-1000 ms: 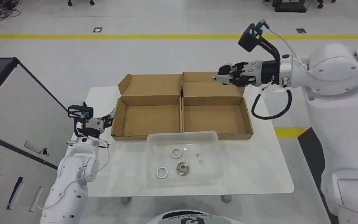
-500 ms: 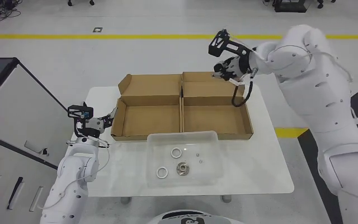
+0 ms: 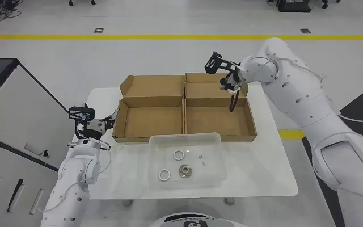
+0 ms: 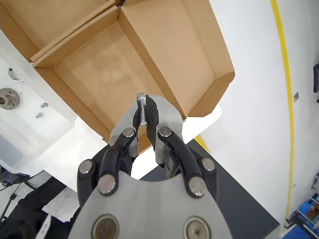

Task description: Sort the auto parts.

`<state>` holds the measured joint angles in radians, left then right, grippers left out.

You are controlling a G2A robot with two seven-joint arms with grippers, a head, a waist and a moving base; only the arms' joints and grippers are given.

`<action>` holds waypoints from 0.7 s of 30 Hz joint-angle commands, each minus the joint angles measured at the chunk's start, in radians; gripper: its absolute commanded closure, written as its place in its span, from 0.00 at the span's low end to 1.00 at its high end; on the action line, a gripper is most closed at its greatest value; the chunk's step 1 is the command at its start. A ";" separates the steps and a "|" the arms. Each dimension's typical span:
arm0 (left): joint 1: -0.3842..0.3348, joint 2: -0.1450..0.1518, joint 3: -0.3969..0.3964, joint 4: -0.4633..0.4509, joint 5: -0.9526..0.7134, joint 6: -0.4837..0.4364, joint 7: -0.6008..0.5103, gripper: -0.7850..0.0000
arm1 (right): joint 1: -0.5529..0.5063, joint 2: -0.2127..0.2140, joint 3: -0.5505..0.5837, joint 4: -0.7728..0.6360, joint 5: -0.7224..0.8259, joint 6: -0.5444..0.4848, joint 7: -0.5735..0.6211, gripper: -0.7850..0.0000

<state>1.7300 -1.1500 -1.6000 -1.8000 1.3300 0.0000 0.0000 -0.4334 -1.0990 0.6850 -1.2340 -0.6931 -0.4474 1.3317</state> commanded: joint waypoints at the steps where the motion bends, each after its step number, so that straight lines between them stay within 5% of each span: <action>1: 0.000 0.000 0.000 0.000 0.000 0.000 0.000 0.00 | 0.007 -0.008 -0.021 0.029 -0.013 -0.002 -0.001 1.00; 21: 0.000 0.000 0.000 0.000 0.000 0.000 0.000 0.00 | -0.055 -0.053 -0.118 0.259 -0.070 0.044 -0.038 1.00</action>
<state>1.7300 -1.1500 -1.6000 -1.8000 1.3300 0.0000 0.0000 -0.4814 -1.1511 0.5694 -0.9828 -0.7634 -0.4074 1.2953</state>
